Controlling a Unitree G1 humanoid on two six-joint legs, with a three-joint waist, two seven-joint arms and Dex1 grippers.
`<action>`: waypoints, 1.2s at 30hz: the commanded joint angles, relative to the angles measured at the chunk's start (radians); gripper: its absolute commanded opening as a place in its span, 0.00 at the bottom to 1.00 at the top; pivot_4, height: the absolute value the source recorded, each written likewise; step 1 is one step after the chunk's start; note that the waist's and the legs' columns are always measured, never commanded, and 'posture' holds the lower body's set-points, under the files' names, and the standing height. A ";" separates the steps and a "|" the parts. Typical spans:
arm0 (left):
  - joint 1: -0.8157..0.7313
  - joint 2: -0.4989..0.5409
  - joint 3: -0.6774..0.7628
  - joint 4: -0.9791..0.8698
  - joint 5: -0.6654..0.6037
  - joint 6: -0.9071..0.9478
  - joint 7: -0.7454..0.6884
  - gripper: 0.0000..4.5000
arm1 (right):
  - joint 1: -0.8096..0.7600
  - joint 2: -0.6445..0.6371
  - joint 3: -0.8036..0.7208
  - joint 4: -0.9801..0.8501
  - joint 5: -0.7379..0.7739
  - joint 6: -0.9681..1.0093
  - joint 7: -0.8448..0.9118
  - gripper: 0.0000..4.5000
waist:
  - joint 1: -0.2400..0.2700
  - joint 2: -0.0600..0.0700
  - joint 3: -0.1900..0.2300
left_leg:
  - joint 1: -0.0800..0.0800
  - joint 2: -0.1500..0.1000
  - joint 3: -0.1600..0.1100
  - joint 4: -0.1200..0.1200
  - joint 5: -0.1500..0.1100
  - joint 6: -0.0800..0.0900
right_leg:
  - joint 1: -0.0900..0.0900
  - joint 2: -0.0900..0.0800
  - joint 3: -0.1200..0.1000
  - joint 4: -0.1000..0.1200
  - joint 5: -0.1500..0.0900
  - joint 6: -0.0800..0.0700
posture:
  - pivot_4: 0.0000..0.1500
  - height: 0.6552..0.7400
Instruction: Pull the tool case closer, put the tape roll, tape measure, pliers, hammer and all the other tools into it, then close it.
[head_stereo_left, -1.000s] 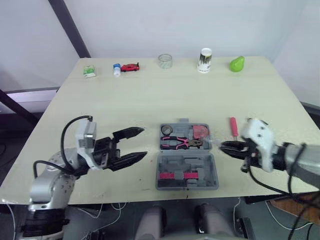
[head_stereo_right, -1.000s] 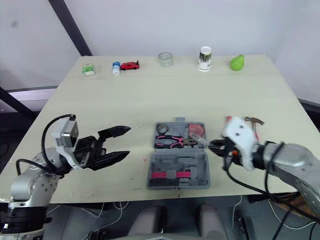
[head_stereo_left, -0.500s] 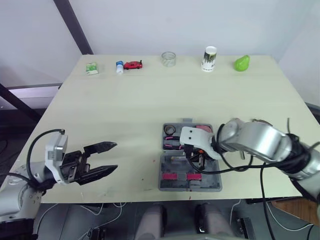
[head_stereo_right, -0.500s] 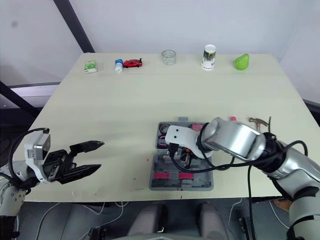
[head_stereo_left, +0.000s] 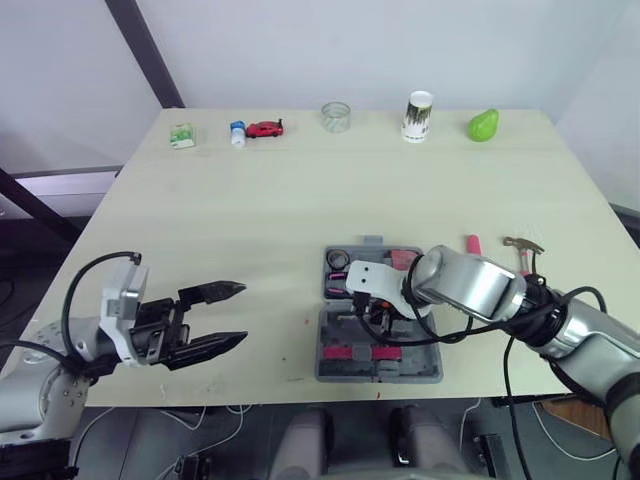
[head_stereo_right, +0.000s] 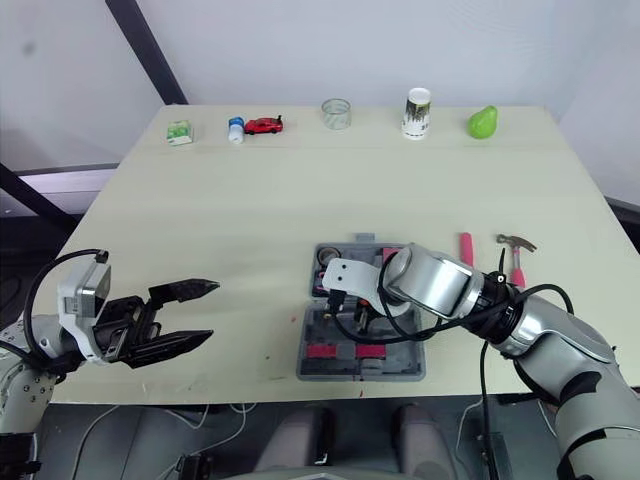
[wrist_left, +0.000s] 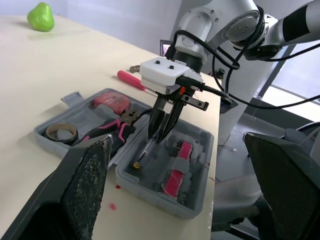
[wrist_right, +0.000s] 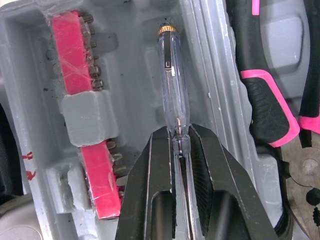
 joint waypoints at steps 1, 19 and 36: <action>0.001 0.016 0.012 0.006 0.006 -0.020 -0.026 1.00 | -0.022 0.016 -0.012 -0.008 -0.025 -0.015 0.021 0.03 | -0.001 0.000 0.000 | 0.000 0.000 0.000 0.000 0.000 0.000 | 0.000 0.000 0.000 0.000 0.000 0.000 | 1.00 1.00; 0.021 0.000 0.002 0.069 0.032 -0.081 -0.076 1.00 | -0.011 0.053 -0.050 0.003 -0.094 -0.031 0.052 0.53 | -0.004 0.000 0.000 | 0.000 0.000 0.000 0.000 0.000 0.000 | 0.000 0.000 0.000 0.000 0.000 0.000 | 1.00 1.00; 0.002 -0.019 -0.028 0.103 0.038 -0.111 -0.084 1.00 | 0.562 0.080 -0.480 -0.140 0.001 -0.586 0.079 0.36 | -0.010 -0.001 -0.001 | 0.001 0.000 -0.001 0.000 0.000 0.000 | 0.002 0.000 0.000 0.000 0.000 0.000 | 1.00 1.00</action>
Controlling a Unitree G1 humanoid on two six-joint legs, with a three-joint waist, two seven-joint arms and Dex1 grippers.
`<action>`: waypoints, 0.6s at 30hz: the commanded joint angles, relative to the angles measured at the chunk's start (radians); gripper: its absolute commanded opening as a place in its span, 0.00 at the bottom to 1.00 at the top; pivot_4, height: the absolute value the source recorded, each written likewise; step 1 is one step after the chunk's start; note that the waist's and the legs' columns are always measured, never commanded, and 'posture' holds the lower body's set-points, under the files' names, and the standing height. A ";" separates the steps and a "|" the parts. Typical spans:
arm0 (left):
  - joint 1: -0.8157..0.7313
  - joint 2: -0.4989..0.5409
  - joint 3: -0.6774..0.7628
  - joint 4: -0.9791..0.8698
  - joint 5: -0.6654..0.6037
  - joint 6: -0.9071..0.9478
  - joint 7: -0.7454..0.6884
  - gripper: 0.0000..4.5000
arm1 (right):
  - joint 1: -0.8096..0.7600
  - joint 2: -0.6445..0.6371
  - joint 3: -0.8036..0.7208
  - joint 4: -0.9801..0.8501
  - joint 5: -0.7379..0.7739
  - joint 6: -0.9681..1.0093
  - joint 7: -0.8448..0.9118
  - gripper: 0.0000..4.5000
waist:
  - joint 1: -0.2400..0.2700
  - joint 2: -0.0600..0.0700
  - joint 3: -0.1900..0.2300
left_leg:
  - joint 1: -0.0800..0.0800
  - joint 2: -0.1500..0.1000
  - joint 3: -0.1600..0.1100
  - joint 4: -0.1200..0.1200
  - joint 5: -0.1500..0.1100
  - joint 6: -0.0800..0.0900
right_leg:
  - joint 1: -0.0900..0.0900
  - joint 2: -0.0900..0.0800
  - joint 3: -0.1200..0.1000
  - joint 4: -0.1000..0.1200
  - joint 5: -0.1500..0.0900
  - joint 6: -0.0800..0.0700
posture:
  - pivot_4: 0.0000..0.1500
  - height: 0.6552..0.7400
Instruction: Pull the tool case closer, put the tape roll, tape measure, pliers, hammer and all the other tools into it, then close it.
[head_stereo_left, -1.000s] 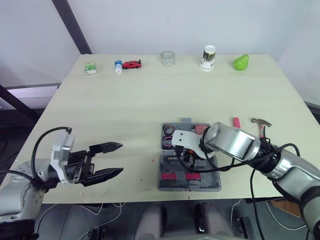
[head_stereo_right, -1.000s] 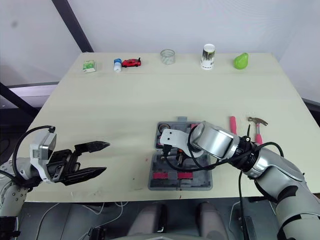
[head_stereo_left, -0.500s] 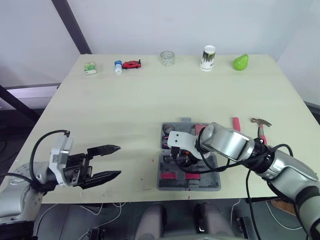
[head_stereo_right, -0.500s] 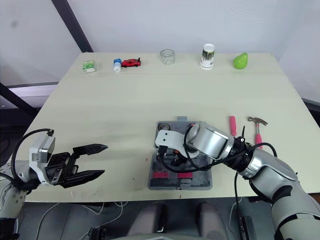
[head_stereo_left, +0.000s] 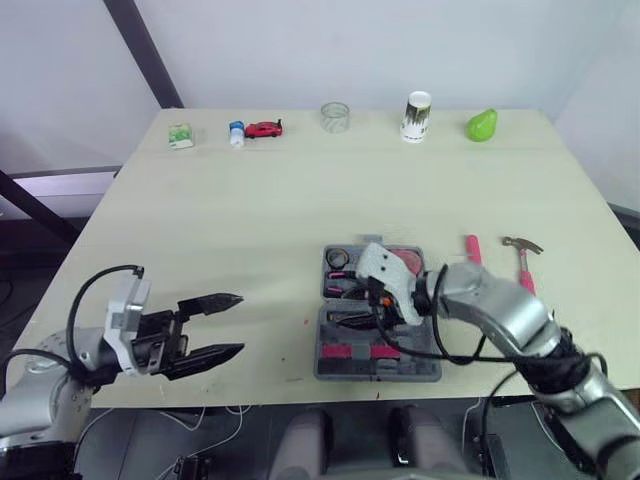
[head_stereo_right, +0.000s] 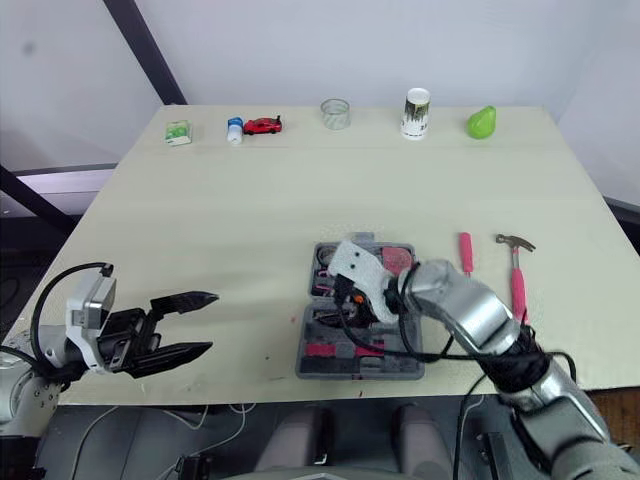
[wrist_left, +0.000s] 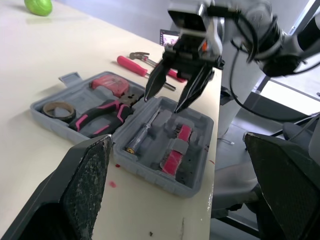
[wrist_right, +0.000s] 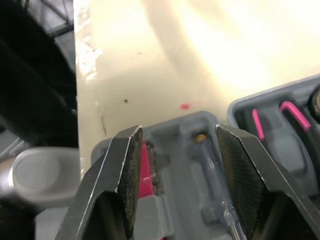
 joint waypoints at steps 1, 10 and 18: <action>-0.011 0.001 0.003 0.001 -0.004 -0.022 -0.033 1.00 | 0.076 0.006 -0.028 0.005 -0.009 -0.149 0.032 0.27 | -0.002 0.000 0.000 | 0.000 0.000 0.000 0.000 0.000 0.000 | 0.000 0.001 0.000 0.000 0.000 0.000 | 1.00 1.00; -0.031 0.004 -0.007 0.025 0.002 -0.034 -0.036 1.00 | 0.134 0.066 -0.047 0.134 -0.081 -0.285 -0.001 0.01 | -0.007 0.000 0.000 | 0.001 0.001 0.000 0.000 0.000 0.000 | 0.000 0.003 0.001 0.001 0.000 0.000 | 1.00 1.00; -0.043 -0.006 -0.021 0.032 0.011 -0.050 -0.031 1.00 | 0.123 0.059 -0.004 0.271 -0.176 -0.305 -0.002 0.01 | -0.005 0.000 0.000 | 0.001 0.000 0.001 0.000 0.000 0.000 | 0.000 0.003 0.002 0.001 0.000 0.000 | 1.00 1.00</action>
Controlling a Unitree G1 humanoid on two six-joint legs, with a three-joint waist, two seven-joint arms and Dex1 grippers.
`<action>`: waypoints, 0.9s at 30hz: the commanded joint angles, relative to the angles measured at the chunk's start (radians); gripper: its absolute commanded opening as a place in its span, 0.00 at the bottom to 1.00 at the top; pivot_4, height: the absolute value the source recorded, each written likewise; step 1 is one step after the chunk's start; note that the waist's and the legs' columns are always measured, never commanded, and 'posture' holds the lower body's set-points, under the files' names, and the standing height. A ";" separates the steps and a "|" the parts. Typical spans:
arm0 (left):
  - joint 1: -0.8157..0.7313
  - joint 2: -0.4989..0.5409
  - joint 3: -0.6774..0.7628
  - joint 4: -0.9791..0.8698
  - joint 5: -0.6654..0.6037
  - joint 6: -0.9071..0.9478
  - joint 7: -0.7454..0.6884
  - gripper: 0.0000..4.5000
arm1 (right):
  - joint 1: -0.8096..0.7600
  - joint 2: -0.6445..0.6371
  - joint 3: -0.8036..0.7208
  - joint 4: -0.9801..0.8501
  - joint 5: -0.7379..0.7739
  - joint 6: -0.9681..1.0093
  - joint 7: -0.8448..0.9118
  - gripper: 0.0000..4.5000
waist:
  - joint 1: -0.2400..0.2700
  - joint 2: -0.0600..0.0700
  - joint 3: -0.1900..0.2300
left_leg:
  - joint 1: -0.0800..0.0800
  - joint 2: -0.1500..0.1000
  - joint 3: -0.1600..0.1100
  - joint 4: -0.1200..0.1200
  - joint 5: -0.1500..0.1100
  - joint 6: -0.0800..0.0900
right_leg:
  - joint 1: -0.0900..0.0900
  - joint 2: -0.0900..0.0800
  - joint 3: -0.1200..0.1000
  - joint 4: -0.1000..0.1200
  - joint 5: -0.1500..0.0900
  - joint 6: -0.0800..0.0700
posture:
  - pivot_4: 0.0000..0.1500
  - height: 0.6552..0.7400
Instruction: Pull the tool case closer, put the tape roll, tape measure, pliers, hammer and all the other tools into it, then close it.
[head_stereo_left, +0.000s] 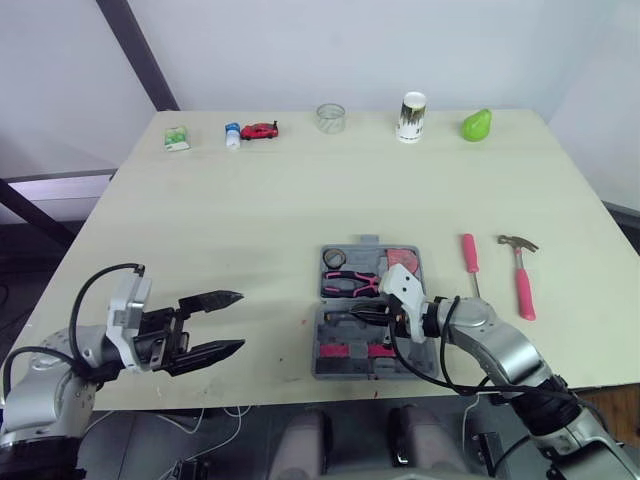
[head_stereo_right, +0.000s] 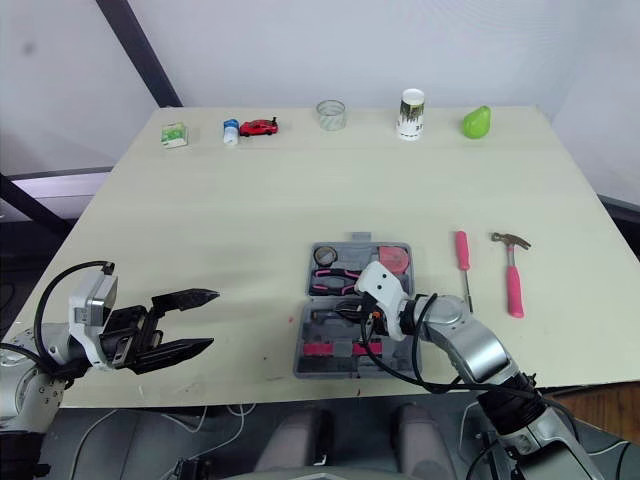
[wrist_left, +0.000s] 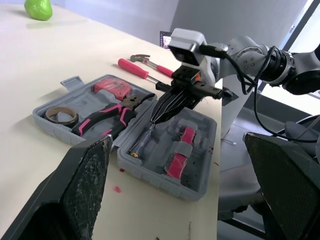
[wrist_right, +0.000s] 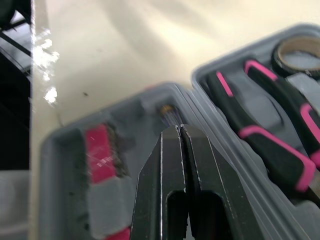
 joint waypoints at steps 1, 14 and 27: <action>-0.007 -0.007 -0.002 -0.002 -0.001 -0.020 -0.027 1.00 | -0.012 -0.017 0.052 0.074 -0.082 -0.010 0.008 0.01 | 0.000 0.000 0.000 | 0.000 0.000 0.000 0.000 0.000 0.000 | 0.000 0.000 0.000 0.000 0.000 0.000 | 1.00 1.00; -0.001 -0.059 -0.027 -0.008 0.012 -0.051 0.003 1.00 | -0.017 0.049 0.076 0.279 -0.153 -0.016 -0.021 0.01 | -0.004 -0.009 -0.022 | 0.034 0.006 0.001 -0.007 0.000 0.000 | 0.027 0.004 0.002 -0.001 -0.005 -0.008 | 1.00 1.00; -0.058 -0.221 -0.033 -0.048 0.025 0.015 0.346 1.00 | 0.177 0.118 -0.433 -0.213 0.241 -0.071 -0.103 0.01 | 0.011 -0.002 -0.013 | 0.026 0.003 0.001 -0.006 0.000 0.000 | 0.022 0.000 0.002 -0.002 -0.002 -0.003 | 1.00 1.00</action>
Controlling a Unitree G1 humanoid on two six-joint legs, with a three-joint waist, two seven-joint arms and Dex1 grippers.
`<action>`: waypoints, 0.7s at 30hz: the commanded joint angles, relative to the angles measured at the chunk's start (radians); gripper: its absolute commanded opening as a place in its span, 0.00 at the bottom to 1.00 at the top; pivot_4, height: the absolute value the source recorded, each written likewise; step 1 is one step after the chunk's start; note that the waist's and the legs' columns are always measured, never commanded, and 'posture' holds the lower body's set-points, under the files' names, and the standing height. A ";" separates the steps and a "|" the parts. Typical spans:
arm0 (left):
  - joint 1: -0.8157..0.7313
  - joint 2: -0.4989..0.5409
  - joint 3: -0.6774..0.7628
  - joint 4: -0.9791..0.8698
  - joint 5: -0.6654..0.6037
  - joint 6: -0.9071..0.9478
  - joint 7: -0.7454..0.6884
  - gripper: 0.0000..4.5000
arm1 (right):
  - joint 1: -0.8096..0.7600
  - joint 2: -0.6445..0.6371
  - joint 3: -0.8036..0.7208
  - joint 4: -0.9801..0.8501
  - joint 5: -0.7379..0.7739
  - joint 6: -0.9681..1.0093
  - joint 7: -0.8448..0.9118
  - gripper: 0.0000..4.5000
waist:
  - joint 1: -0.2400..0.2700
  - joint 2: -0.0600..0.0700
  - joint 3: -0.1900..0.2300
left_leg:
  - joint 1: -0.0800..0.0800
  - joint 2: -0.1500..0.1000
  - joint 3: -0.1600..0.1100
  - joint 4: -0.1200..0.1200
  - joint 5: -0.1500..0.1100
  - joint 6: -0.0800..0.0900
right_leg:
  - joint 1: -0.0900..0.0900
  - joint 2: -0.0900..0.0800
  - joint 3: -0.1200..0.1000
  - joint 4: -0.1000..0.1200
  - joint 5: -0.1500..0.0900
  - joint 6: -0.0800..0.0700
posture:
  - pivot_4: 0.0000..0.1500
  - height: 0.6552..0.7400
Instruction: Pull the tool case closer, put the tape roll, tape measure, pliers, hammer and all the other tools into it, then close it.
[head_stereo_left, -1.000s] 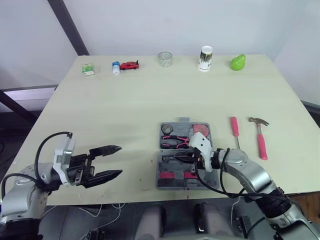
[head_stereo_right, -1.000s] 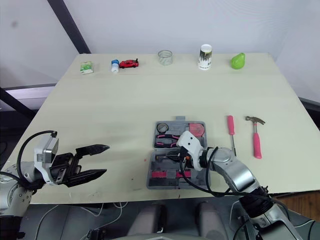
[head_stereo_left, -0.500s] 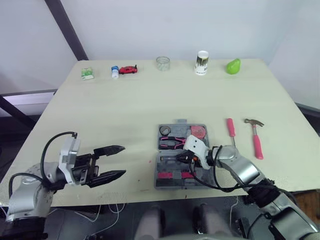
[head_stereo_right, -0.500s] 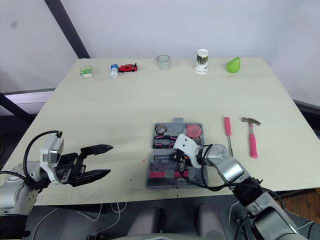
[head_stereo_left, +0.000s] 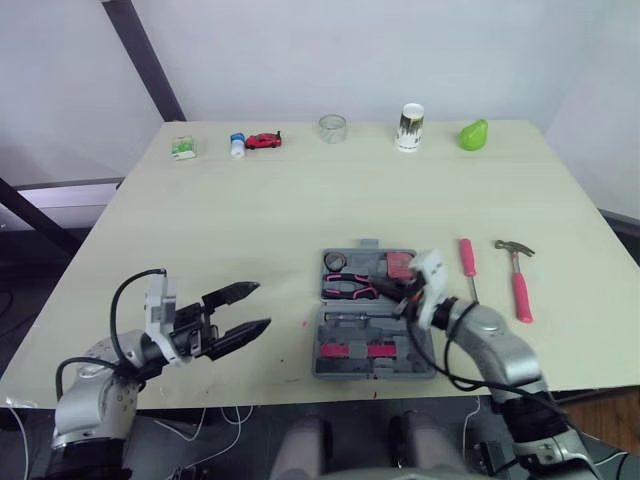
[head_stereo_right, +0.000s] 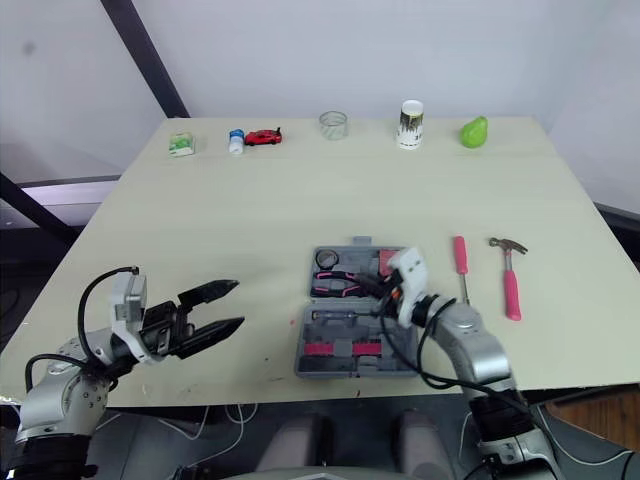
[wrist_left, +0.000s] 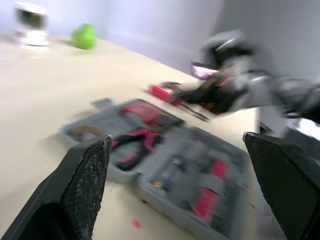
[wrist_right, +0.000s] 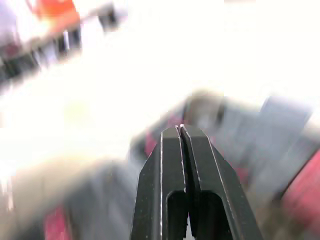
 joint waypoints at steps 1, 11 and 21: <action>-0.023 -0.025 0.000 -0.046 0.003 0.014 0.083 1.00 | 0.087 -0.062 -0.087 -0.127 0.045 0.009 -0.013 0.01 | 0.009 0.000 0.000 | 0.000 0.000 0.000 0.000 0.000 0.000 | 0.000 0.000 0.000 0.000 0.000 0.000 | 1.00 1.00; 0.056 0.000 -0.011 0.022 0.084 -0.037 0.077 1.00 | 0.619 -0.236 -0.446 -0.225 0.108 -0.158 0.142 0.66 | 0.012 0.000 0.002 | -0.001 -0.002 0.002 -0.003 0.000 0.000 | -0.001 -0.001 0.001 -0.003 -0.002 -0.002 | 1.00 1.00; 0.046 0.024 -0.015 -0.041 0.089 0.045 0.177 1.00 | 0.820 -0.232 -0.593 -0.113 0.111 -0.301 0.211 0.97 | 0.013 -0.001 0.003 | 0.002 0.000 0.005 -0.005 0.000 0.000 | -0.001 -0.004 0.003 -0.004 -0.006 0.001 | 1.00 1.00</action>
